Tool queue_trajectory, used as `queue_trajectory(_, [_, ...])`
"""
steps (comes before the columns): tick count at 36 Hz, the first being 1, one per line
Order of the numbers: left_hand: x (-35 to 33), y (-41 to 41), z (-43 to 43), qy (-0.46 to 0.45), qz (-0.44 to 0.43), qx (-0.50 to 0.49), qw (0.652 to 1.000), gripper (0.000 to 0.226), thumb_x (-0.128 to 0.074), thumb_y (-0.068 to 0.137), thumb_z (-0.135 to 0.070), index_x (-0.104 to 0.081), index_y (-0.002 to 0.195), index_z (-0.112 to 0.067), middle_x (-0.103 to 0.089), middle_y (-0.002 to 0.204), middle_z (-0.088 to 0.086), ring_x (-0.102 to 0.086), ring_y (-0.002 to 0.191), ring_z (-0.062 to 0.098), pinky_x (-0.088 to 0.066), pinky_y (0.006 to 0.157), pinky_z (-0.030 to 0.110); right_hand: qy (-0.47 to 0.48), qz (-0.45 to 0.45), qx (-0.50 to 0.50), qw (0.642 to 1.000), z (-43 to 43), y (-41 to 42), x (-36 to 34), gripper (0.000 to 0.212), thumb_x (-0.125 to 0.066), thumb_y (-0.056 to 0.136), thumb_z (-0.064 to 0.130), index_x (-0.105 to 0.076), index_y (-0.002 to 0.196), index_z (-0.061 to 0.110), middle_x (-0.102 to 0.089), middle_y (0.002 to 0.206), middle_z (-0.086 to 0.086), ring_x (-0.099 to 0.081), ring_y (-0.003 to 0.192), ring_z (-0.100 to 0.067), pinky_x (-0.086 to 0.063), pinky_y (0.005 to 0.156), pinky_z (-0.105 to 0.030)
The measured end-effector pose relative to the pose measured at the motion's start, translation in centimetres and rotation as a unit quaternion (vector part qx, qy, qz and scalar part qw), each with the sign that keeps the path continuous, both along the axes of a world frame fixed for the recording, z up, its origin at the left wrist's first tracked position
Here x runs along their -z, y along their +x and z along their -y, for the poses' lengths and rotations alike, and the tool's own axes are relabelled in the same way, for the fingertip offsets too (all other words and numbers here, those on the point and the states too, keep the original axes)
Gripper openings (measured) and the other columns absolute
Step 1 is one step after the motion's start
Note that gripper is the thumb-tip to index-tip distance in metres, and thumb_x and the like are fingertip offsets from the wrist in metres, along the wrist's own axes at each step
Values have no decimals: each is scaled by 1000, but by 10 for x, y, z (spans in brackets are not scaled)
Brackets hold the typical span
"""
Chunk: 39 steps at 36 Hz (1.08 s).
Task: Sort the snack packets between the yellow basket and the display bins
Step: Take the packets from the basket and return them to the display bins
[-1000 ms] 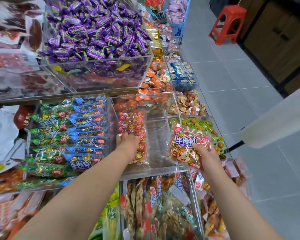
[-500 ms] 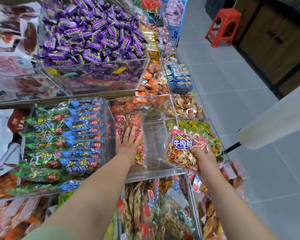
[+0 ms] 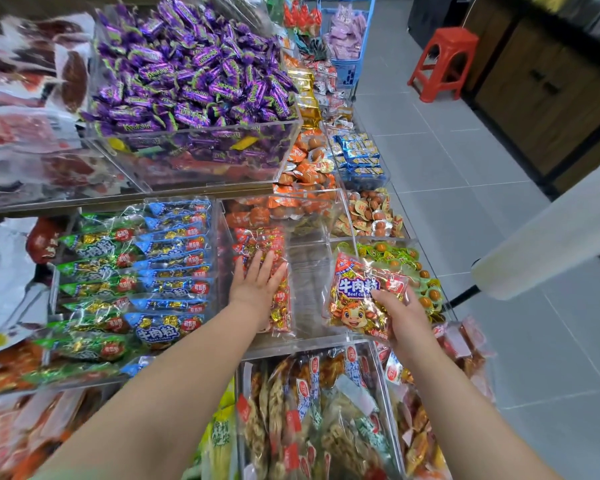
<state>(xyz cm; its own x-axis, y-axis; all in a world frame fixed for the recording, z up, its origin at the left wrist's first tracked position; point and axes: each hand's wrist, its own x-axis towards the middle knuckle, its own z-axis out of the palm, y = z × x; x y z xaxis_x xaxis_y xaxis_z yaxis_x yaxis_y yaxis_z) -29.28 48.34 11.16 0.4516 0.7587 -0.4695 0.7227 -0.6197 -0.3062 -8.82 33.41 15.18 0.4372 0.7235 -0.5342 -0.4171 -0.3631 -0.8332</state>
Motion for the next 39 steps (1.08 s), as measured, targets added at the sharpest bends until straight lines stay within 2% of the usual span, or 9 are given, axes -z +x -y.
queue_trajectory(2, [-18, 3, -1, -2, 62, -3, 998, 91, -62, 88, -32, 1, 153, -27, 20, 159, 14, 18, 145, 37, 6, 116, 56, 1, 10, -10, 1000, 3, -2, -1, 58, -74, 77, 24, -39, 116, 48, -71, 82, 15, -71, 69, -6, -55, 54, -26])
queue_trajectory(5, [-54, 9, 0, -33, 326, -73, 942, 30, -51, 94, -25, -59, 123, -20, -53, 134, 8, -46, 127, 30, -40, 105, 42, -4, 29, -35, 999, 6, -6, 0, 70, -79, 70, 31, -43, 129, 41, -66, 110, 12, -69, 93, -13, -57, 78, -38])
queue_trajectory(9, [-108, 16, 17, -220, 557, -134, 790, 9, -58, 92, -34, -60, 101, -37, -61, 96, -23, -58, 89, -2, -43, 73, 15, -2, 43, -58, 997, 5, -15, 0, 50, -78, 72, 24, -50, 111, 38, -71, 95, 9, -72, 80, -15, -59, 72, -40])
queue_trajectory(14, [-122, 21, 39, -286, 447, -33, 847, 35, -72, 78, -48, -59, 107, -33, -63, 89, -17, -59, 82, -2, -46, 67, 17, -20, 112, -91, 989, 4, -33, -6, 77, -79, 61, 40, -45, 129, 26, -57, 119, 8, -60, 102, -18, -50, 88, -42])
queue_trajectory(17, [-116, 23, 47, -271, 376, -21, 886, 72, -79, 69, -49, -45, 128, -27, -59, 99, -9, -55, 80, 4, -43, 63, 20, -21, 132, -85, 987, 6, -38, -9, 48, -79, 67, 37, -51, 106, 34, -58, 94, 23, -65, 72, 1, -50, 55, -18])
queue_trajectory(20, [-107, 23, 51, -159, 330, 15, 930, 101, -79, 61, -60, -31, 142, -25, -41, 130, 3, -42, 117, 19, -43, 96, 36, -22, 126, -86, 988, 8, -41, -12, 44, -79, 69, 36, -46, 99, 37, -56, 84, 25, -62, 67, 4, -47, 53, -14])
queue_trajectory(28, [-96, 19, 47, -205, 335, 4, 920, 78, -83, 57, -58, -33, 106, -24, -48, 103, -4, -47, 88, 17, -31, 58, 22, -20, 102, -79, 991, 10, -47, -13, 71, -81, 63, 43, -50, 125, 27, -62, 118, 6, -66, 98, -16, -58, 71, -40])
queue_trajectory(35, [-95, -1, 15, -183, 367, -72, 909, 71, -85, 66, -39, -53, 126, -20, -57, 128, -1, -56, 110, 20, -48, 88, 32, -39, 156, 14, 987, 13, -40, -7, 75, -64, 77, 54, -38, 140, 21, -59, 115, 2, -59, 94, -11, -52, 72, -30])
queue_trajectory(39, [-82, -10, 6, -128, 323, -100, 933, 32, -79, 72, -29, -61, 94, -15, -61, 95, 1, -57, 87, 22, -47, 66, 31, -43, 158, 76, 984, 17, -30, -1, 77, -66, 82, 44, -29, 145, 21, -48, 138, -5, -56, 103, -14, -42, 87, -33])
